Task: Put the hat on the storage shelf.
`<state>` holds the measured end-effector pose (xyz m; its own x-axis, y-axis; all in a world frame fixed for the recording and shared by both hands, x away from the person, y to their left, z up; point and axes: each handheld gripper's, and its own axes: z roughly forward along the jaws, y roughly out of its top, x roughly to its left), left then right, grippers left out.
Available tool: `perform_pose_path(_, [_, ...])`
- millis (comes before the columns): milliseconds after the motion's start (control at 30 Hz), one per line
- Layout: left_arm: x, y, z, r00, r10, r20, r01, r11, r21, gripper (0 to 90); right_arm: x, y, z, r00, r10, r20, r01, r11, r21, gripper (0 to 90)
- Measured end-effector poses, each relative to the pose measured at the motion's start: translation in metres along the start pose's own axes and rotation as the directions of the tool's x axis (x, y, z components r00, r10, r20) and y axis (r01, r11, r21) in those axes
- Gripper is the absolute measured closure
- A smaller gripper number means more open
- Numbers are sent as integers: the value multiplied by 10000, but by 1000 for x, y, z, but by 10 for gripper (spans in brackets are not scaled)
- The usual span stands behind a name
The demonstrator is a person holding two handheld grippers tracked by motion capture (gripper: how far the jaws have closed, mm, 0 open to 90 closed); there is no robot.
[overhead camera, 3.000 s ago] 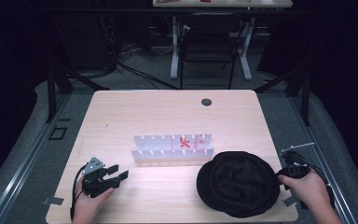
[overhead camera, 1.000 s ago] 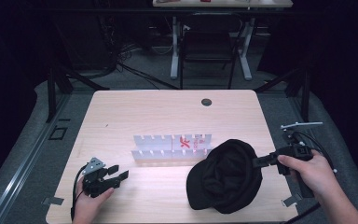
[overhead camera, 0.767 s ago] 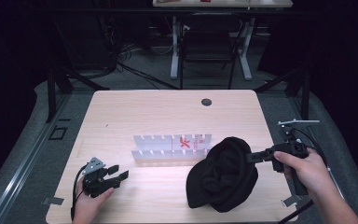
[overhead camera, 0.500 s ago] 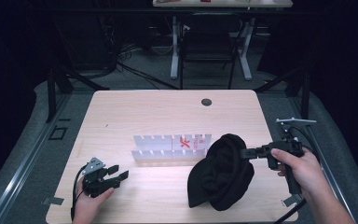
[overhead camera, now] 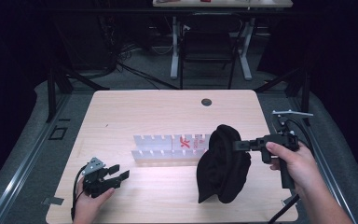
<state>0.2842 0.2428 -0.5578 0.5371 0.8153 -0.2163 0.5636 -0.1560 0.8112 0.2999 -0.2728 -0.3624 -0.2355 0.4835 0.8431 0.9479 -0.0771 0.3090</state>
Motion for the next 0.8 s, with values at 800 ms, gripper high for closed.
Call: perform_pose_path(800, [-15, 7, 1, 9991, 183, 381, -177, 9997, -158, 453, 37, 29, 10, 9931, -557, -1034, 501, 9971, -564, 883])
